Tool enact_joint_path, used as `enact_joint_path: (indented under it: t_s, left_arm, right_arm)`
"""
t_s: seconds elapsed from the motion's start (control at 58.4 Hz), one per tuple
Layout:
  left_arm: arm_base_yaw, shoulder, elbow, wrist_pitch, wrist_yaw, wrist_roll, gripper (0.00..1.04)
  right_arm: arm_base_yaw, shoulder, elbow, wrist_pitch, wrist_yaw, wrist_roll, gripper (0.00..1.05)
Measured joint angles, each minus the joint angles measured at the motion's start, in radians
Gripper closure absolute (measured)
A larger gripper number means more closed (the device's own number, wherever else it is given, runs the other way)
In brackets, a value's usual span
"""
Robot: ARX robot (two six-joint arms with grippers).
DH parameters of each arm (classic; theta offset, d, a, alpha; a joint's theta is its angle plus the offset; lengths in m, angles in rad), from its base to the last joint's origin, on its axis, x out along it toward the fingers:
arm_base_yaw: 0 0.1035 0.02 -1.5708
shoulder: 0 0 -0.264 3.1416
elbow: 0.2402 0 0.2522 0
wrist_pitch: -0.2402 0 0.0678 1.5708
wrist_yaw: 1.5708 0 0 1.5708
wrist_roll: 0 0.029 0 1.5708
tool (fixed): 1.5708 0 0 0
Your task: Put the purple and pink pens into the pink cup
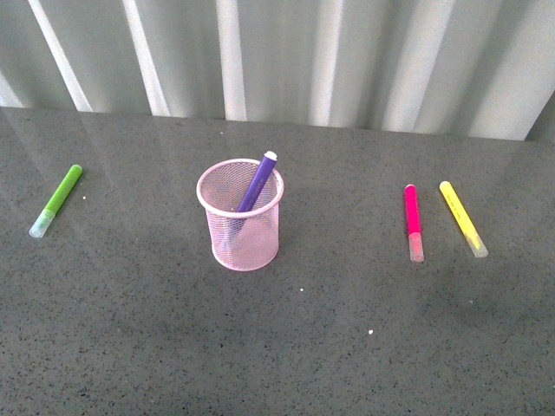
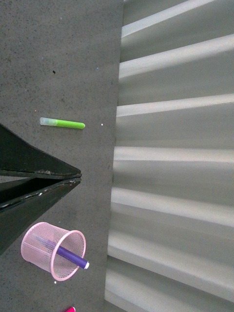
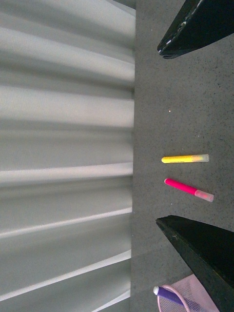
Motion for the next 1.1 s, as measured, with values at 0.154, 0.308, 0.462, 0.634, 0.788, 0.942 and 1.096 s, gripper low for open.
enact_joint_path:
  t_s: [0.154, 0.308, 0.462, 0.634, 0.788, 0.942, 1.096]
  left_arm:
    - [0.0, -0.001, 0.0, -0.005, 0.0, 0.0, 1.01]
    - [0.0, -0.001, 0.0, -0.005, 0.0, 0.0, 0.81]
    - [0.0, -0.001, 0.0, -0.005, 0.0, 0.0, 0.51]
    - [0.0, -0.001, 0.0, -0.005, 0.0, 0.0, 0.22]
    - [0.0, -0.001, 0.0, -0.005, 0.0, 0.002, 0.07]
    - [0.0, -0.002, 0.0, -0.005, 0.0, 0.002, 0.07]
    - [0.0, -0.002, 0.0, -0.005, 0.0, 0.002, 0.07]
  right_arm:
    - [0.0, 0.0, 0.0, 0.0, 0.0, 0.0, 0.07]
    - [0.0, 0.0, 0.0, 0.0, 0.0, 0.0, 0.07]
    - [0.0, 0.0, 0.0, 0.0, 0.0, 0.0, 0.07]
    - [0.0, 0.0, 0.0, 0.0, 0.0, 0.0, 0.07]
    - [0.018, 0.247, 0.124, -0.244, 0.168, 0.145, 0.07]
    - [0.002, 0.675, 0.218, -0.006, 0.089, 0.161, 0.07]
    - [0.0, 1.078, 0.399, 0.147, 0.087, 0.128, 0.07]
